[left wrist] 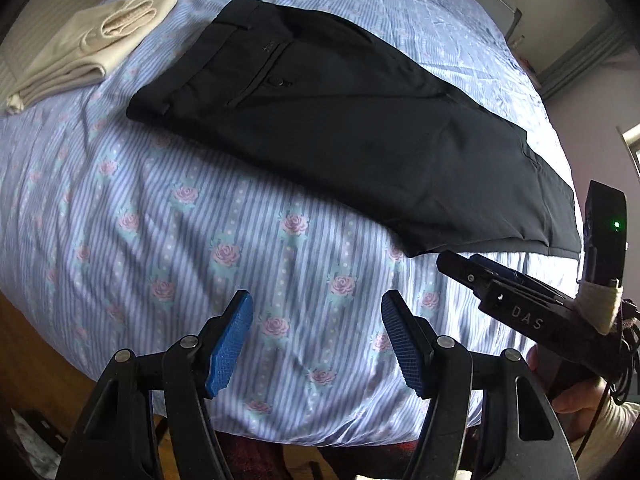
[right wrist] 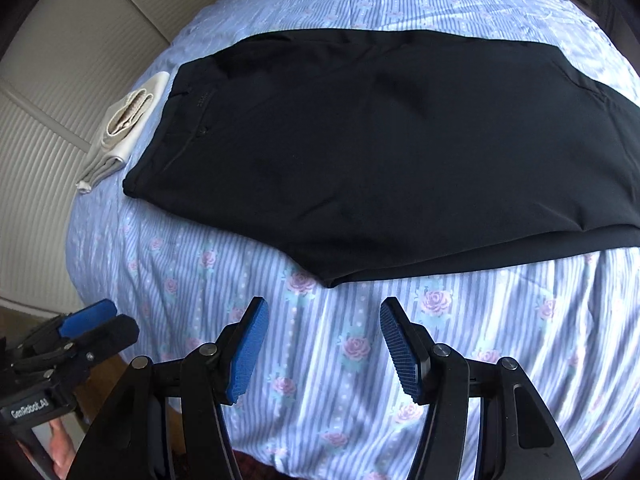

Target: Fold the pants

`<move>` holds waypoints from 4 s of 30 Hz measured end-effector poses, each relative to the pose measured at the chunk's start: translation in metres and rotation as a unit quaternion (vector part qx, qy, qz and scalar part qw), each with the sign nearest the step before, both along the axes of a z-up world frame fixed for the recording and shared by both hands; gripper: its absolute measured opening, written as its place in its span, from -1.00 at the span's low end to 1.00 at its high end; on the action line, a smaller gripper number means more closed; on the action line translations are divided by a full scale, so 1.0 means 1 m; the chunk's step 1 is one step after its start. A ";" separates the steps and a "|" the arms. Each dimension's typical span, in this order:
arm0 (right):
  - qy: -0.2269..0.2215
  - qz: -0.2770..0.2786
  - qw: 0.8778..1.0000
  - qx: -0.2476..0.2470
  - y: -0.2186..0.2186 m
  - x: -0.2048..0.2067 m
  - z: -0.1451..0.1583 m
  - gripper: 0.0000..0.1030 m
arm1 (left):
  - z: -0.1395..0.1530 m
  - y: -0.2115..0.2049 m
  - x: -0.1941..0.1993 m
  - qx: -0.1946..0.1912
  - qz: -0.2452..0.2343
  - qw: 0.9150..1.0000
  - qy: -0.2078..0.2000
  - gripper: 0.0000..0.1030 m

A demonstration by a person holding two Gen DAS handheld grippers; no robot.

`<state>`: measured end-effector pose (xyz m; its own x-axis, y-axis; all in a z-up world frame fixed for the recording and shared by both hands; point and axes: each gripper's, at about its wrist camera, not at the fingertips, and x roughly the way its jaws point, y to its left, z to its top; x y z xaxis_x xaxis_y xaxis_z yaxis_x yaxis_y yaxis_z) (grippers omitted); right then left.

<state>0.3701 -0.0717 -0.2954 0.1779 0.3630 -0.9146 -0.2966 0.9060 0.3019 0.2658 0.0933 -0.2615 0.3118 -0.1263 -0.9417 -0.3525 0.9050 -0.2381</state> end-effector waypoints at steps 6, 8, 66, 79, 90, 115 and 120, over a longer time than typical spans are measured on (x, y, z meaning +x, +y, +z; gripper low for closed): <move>0.015 0.005 1.000 0.013 -0.008 0.031 -0.024 0.16 | 0.004 -0.012 -0.012 0.010 0.050 0.999 0.000 0.27; 0.045 0.005 0.999 0.027 -0.010 0.039 -0.035 0.16 | 0.007 -0.015 -0.013 0.016 0.060 0.998 0.001 0.27; -0.048 -0.138 0.989 -0.007 0.157 0.152 0.088 0.06 | 0.002 0.238 0.289 -0.041 -0.254 0.964 -0.064 0.35; -0.011 -0.135 0.990 -0.037 0.163 0.158 0.064 0.06 | -0.035 0.229 0.319 -0.094 -0.239 0.964 -0.064 -0.42; -0.007 -0.126 0.991 -0.033 0.167 0.155 0.065 0.06 | -0.051 0.237 0.317 -0.156 -0.197 0.968 -0.023 -0.65; -0.136 -0.199 0.969 -0.055 0.063 0.076 0.162 0.06 | 0.133 0.142 0.242 0.045 -0.314 0.932 -0.175 0.23; -0.174 -0.233 0.955 -0.054 -0.011 0.043 0.199 0.06 | 0.185 0.053 0.218 0.026 -0.366 0.903 -0.225 0.24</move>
